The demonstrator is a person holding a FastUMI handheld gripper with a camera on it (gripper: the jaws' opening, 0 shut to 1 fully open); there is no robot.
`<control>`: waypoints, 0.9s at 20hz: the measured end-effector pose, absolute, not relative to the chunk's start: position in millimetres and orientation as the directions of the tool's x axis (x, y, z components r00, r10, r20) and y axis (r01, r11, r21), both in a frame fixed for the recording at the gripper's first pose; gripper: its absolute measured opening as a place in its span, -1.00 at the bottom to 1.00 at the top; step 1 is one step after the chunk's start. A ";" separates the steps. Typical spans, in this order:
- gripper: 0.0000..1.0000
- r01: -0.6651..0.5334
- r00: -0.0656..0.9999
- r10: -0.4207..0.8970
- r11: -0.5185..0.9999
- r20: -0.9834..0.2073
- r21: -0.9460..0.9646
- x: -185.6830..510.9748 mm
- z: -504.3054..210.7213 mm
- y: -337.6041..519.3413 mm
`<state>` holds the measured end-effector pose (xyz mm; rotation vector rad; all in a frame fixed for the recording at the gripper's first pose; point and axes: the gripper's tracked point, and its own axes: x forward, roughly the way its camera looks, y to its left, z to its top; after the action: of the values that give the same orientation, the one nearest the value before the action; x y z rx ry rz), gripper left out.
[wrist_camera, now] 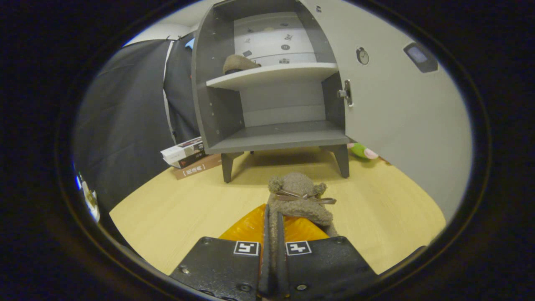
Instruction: Open the shoe cabinet door, grab the shoes and put them into the shoe cabinet, then close the shoe cabinet door.
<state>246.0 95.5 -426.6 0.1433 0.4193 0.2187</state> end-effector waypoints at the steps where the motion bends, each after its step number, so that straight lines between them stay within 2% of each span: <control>1: -0.79 -0.185 0.894 0.243 0.965 -0.376 0.184 240.0 -414.2 93.6; 12: -0.80 -0.218 0.951 0.252 0.958 -0.180 0.186 185.2 -266.4 82.1; 18: -0.80 -0.207 0.970 0.231 0.950 -0.080 0.235 180.5 -176.7 50.7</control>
<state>180.5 50.7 -176.7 0.2271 0.1073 0.2227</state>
